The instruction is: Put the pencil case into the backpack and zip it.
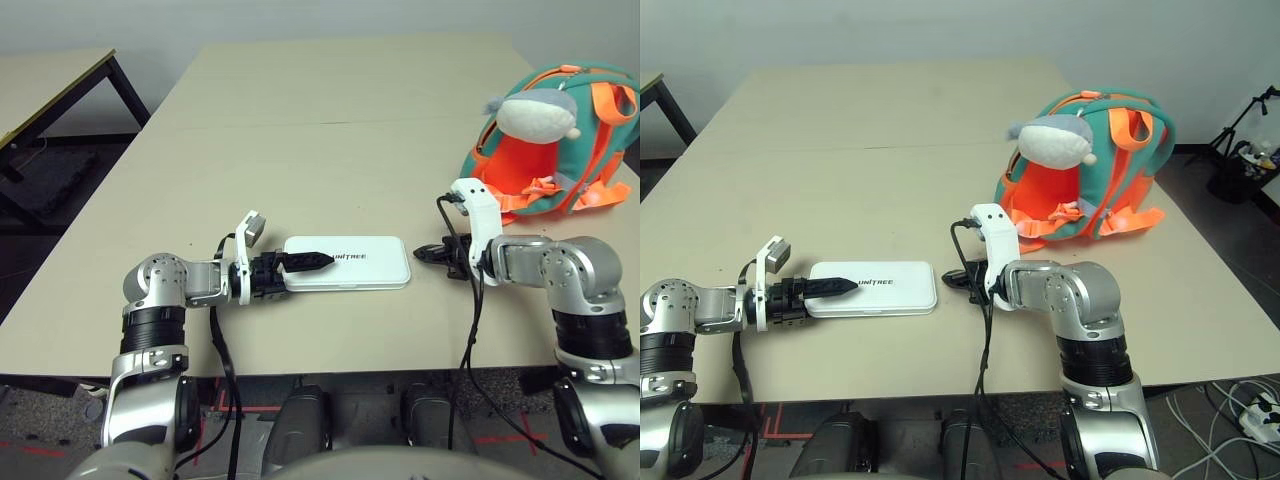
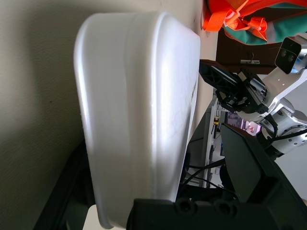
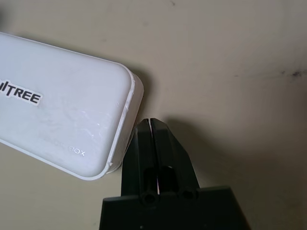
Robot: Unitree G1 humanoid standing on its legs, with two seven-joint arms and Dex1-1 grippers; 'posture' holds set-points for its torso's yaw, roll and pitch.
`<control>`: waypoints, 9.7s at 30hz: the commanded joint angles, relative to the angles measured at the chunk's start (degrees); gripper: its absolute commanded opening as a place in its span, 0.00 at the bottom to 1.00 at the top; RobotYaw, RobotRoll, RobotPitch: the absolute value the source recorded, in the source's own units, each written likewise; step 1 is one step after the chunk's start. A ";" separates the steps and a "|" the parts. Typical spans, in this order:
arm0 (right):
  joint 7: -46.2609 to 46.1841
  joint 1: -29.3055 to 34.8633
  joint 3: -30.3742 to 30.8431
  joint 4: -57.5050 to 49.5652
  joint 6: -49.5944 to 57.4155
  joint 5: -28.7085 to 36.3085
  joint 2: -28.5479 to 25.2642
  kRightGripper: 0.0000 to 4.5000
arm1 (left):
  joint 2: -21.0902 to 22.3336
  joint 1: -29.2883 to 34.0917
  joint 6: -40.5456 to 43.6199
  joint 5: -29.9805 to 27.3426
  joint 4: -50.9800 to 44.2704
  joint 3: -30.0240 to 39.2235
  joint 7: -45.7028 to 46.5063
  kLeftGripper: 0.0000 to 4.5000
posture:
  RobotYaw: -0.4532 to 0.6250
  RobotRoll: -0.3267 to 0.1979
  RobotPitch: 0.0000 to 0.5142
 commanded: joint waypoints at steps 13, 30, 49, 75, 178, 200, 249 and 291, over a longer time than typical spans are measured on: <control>0.70 1.05 -1.88 -0.77 -0.74 -0.92 -0.89 0.00 | -0.54 0.71 2.03 0.49 -1.38 0.67 -0.82 1.00 | 0.49 0.62 0.10; 1.33 1.17 -1.85 -0.19 -2.28 -1.95 -1.36 0.00 | -0.37 0.63 2.31 0.56 -2.08 0.43 -1.33 0.71 | 0.49 0.62 0.09; -3.03 6.27 -38.01 -29.75 9.02 -1.96 -11.31 0.73 | 4.95 -3.34 2.71 -8.74 -21.98 12.55 3.37 0.30 | 0.38 0.62 0.20; -3.93 2.71 -19.21 0.40 -31.08 -17.05 -14.11 1.00 | -1.71 -2.84 2.71 -17.61 -28.29 17.76 16.54 0.30 | 0.49 0.62 0.23; -10.72 69.32 -60.19 -32.52 -31.53 75.29 -42.75 0.29 | 23.93 -32.97 -22.14 -3.77 -5.10 -11.26 -20.99 0.30 | 0.24 0.62 0.19; -10.07 50.41 -43.43 -30.20 -32.36 67.55 -41.18 0.29 | 14.25 -36.74 -35.49 11.87 -5.72 -24.54 -40.86 0.30 | 0.25 0.62 0.18; -9.48 41.38 -35.80 -26.56 -30.49 62.84 -39.30 0.29 | -0.79 -39.53 -55.79 28.90 0.72 -32.47 -40.48 0.30 | 0.24 0.62 0.17; -6.79 36.82 -30.68 -25.10 -30.57 57.48 -37.05 0.29 | -1.26 -43.24 -43.10 26.62 5.37 -30.12 -45.46 0.13 | 0.25 0.62 0.17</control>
